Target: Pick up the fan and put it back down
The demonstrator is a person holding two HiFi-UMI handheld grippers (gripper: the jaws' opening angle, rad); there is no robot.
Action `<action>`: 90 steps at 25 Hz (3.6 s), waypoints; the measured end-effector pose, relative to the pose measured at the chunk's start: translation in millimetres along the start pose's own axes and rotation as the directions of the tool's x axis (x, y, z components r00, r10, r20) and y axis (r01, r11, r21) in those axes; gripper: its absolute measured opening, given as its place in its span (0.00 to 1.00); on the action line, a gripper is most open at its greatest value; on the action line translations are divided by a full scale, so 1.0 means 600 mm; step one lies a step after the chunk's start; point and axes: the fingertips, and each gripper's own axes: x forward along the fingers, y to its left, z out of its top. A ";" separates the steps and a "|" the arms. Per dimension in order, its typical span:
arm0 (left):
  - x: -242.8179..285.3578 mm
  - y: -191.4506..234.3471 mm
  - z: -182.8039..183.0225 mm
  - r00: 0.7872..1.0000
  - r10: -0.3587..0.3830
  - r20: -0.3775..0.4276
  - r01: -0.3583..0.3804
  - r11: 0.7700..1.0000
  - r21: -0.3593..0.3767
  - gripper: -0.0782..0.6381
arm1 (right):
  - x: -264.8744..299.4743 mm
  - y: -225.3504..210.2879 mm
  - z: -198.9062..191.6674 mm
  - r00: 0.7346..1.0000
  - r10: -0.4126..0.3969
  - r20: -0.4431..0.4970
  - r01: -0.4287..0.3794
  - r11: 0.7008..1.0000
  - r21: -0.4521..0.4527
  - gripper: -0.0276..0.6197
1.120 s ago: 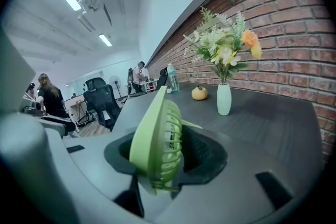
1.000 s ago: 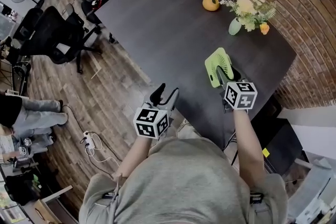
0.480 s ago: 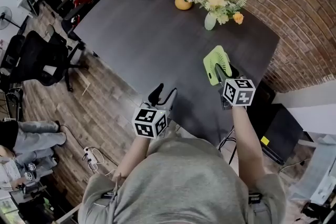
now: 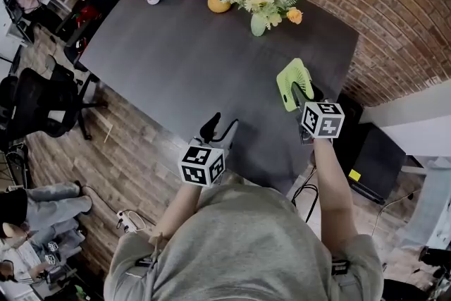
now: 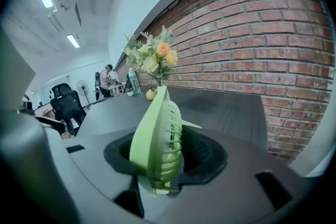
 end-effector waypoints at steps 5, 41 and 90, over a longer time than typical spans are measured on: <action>0.022 -0.015 -0.003 0.999 -0.036 -0.027 0.037 0.999 0.013 0.40 | -0.003 -0.041 -0.006 0.999 -0.047 -0.001 0.047 0.999 0.023 0.32; 0.084 -0.048 -0.013 0.987 -0.120 -0.107 0.127 0.990 0.063 0.40 | -0.005 -0.152 -0.022 0.992 -0.121 0.023 0.116 0.980 0.163 0.32; -0.029 -0.074 -0.038 0.991 -0.121 -0.052 0.125 0.989 0.085 0.40 | -0.138 -0.137 -0.050 0.963 -0.242 0.121 0.212 0.953 0.217 0.47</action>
